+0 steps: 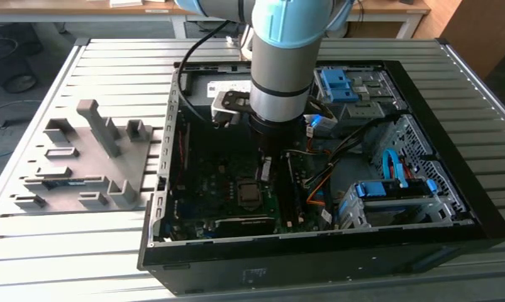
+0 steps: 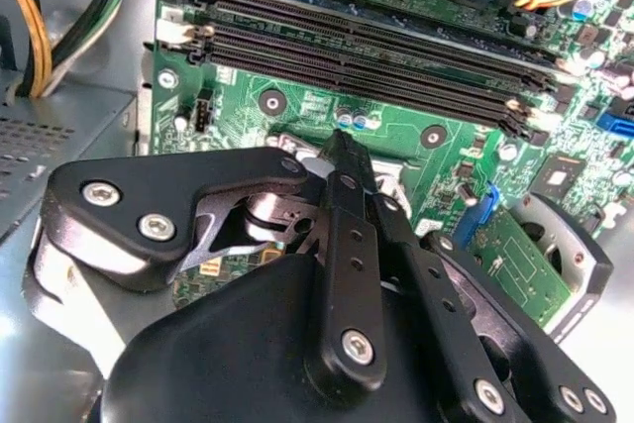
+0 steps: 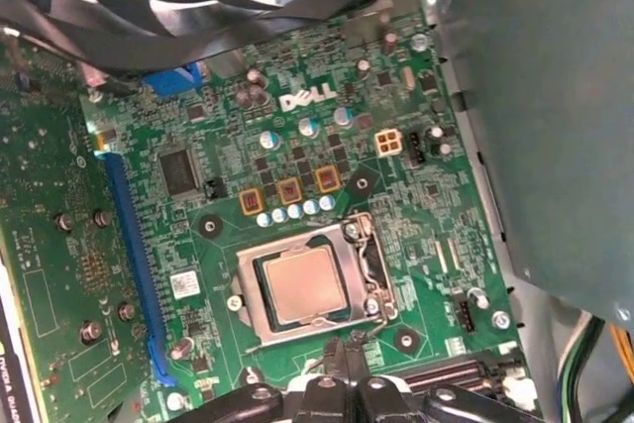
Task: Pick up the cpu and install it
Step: 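Install the first cpu locking lever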
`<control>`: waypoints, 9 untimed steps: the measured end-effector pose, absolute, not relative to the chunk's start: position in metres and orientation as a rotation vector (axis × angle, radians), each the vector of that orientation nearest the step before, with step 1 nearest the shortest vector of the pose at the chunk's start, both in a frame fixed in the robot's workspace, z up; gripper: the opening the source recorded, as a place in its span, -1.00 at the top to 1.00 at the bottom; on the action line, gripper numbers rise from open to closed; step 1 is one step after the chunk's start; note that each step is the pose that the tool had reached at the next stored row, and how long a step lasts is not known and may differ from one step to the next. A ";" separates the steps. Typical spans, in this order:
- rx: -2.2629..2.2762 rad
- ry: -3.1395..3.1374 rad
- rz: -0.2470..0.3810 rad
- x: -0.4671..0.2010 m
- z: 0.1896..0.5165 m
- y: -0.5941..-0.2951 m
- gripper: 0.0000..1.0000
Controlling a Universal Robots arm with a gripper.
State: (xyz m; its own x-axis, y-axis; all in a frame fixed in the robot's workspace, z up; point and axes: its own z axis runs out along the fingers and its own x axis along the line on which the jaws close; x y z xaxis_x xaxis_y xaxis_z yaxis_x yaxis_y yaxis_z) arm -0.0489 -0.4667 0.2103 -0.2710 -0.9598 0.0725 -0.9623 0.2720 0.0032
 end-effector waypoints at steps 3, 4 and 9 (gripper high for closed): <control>1.902 -2.425 0.065 -0.050 0.209 -0.467 0.80; 1.908 -2.420 0.065 -0.050 0.208 -0.467 0.80; 1.912 -2.415 0.068 -0.051 0.205 -0.469 0.80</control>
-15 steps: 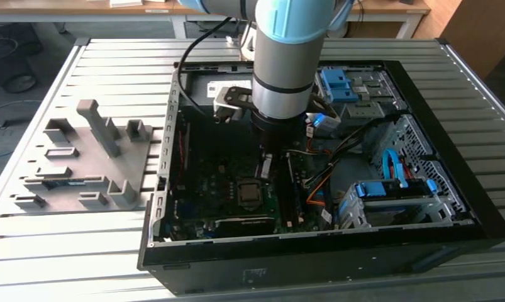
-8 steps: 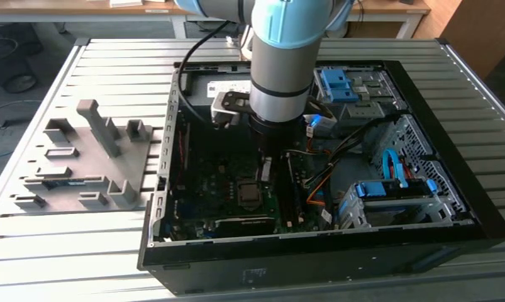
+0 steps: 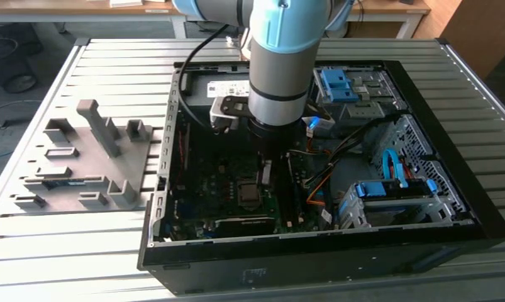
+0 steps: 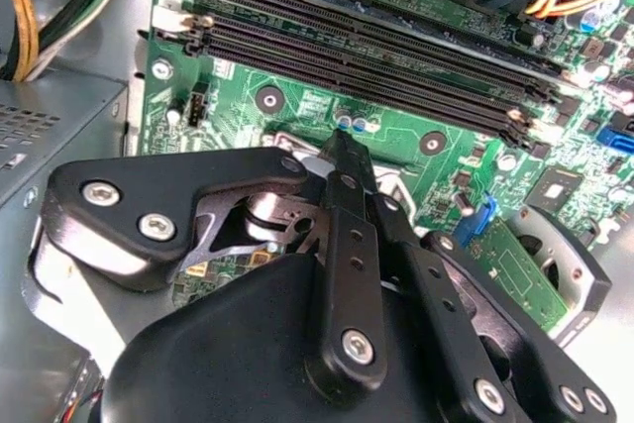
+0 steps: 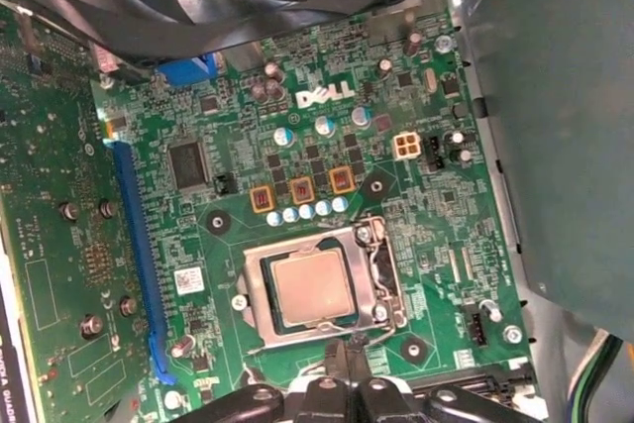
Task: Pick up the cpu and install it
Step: 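Install the first cpu locking lever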
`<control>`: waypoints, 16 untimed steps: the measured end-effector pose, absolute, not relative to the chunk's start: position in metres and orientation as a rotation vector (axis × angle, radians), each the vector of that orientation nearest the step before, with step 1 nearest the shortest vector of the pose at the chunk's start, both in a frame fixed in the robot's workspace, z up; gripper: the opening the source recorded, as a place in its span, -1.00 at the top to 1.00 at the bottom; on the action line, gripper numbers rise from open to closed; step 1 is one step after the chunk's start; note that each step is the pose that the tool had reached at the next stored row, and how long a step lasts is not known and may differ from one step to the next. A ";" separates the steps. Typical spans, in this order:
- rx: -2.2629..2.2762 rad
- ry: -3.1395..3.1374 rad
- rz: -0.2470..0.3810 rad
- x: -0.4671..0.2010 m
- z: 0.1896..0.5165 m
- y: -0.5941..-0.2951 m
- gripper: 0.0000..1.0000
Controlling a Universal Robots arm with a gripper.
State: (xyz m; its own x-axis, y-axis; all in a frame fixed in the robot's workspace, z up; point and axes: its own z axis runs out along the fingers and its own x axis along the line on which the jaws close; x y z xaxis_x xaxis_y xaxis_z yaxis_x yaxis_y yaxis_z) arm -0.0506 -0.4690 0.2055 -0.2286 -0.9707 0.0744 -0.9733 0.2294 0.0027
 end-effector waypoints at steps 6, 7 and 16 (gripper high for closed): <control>1.915 -2.406 0.079 -0.051 0.200 -0.472 0.80; 1.916 -2.405 0.079 -0.051 0.198 -0.473 0.80; 1.927 -2.397 0.079 -0.051 0.191 -0.484 0.80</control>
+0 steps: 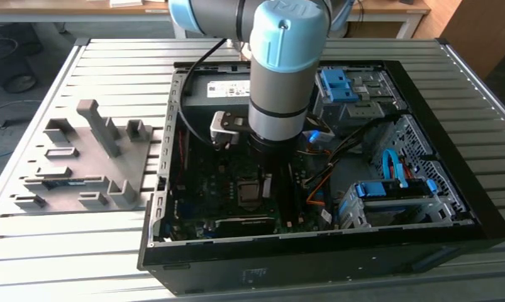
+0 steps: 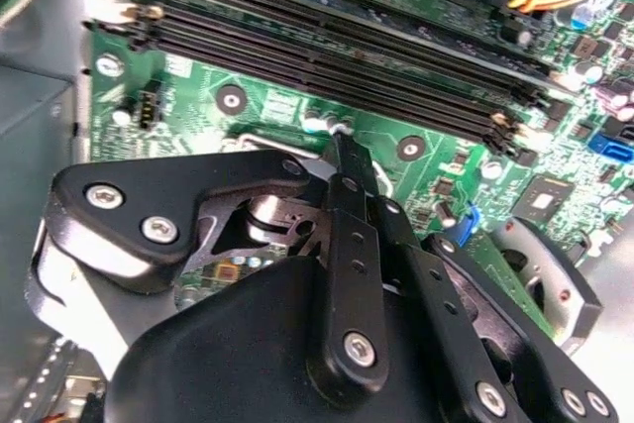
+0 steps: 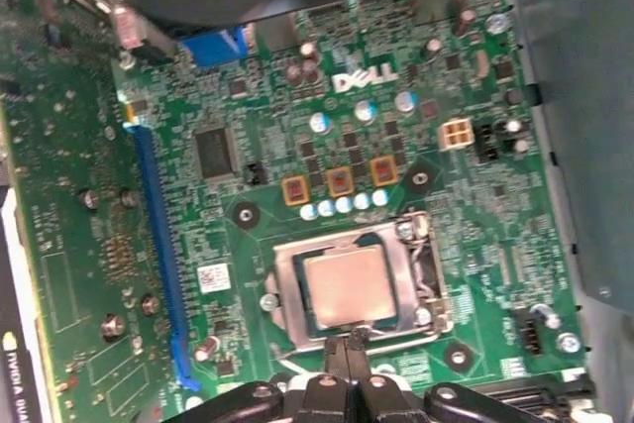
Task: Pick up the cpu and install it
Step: 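Install the first cpu locking lever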
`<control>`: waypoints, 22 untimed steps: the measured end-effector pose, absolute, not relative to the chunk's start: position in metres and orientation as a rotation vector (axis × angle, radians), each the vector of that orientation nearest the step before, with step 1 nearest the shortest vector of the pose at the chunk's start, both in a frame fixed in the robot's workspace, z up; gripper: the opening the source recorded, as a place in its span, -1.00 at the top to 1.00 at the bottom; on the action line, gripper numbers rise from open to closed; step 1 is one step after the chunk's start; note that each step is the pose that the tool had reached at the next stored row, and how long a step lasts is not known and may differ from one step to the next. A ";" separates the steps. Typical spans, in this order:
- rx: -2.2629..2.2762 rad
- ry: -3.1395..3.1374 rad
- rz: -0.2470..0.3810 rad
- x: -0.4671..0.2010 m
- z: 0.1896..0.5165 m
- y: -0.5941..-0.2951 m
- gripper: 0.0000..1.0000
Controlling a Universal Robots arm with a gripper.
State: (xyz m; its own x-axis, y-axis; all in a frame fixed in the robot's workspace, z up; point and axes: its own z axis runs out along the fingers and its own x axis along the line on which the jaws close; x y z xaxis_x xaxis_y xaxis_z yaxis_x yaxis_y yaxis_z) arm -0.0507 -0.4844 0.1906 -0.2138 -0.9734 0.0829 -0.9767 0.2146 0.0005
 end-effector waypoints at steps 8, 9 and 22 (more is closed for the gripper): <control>1.933 -2.394 0.077 -0.051 0.191 -0.493 0.80; 1.934 -2.394 0.074 -0.051 0.191 -0.494 0.80; 1.955 -2.399 0.044 -0.047 0.190 -0.497 0.80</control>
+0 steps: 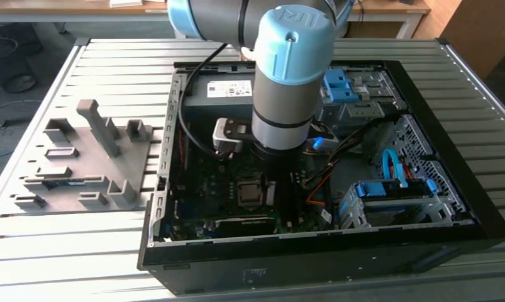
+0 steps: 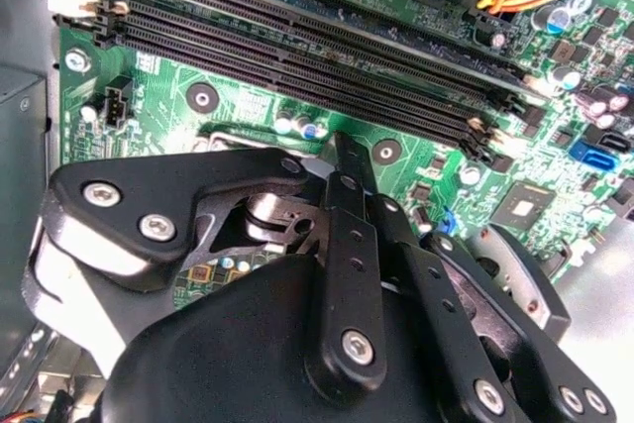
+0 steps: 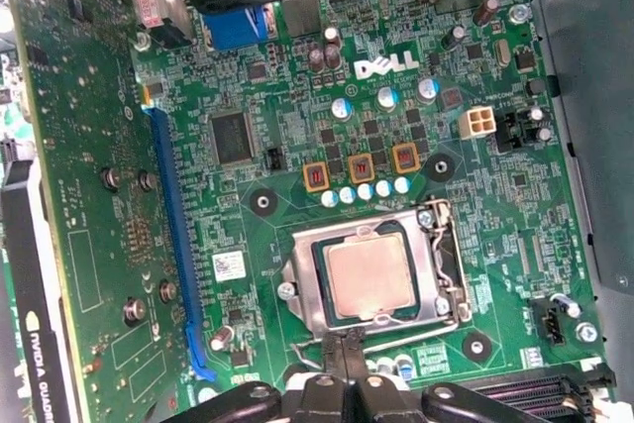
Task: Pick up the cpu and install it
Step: 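Install the first cpu locking lever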
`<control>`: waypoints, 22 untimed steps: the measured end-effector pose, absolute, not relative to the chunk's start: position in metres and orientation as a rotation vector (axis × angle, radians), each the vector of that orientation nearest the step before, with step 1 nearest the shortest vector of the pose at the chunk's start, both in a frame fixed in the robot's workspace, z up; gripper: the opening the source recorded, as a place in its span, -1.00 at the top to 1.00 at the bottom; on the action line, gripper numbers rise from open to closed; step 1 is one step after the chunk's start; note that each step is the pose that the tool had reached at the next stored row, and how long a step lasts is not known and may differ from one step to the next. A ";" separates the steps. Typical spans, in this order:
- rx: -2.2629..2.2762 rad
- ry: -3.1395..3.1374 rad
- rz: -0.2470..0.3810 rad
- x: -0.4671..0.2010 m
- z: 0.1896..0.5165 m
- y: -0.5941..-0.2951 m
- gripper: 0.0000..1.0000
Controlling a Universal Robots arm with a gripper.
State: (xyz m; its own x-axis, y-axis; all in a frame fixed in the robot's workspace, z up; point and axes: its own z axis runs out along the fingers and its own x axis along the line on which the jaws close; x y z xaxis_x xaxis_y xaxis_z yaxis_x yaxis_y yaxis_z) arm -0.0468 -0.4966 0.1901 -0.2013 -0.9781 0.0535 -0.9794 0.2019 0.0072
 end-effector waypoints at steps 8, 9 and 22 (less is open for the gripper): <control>1.962 -2.404 0.029 -0.044 0.189 -0.497 0.80; 1.962 -2.405 0.029 -0.044 0.189 -0.497 0.80; 1.962 -2.405 0.028 -0.044 0.195 -0.501 0.80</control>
State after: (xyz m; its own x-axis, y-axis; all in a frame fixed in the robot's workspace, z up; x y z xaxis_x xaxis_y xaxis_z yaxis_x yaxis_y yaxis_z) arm -0.0444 -0.5014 0.1947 -0.2003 -0.9789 0.0407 -0.9796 0.2009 0.0098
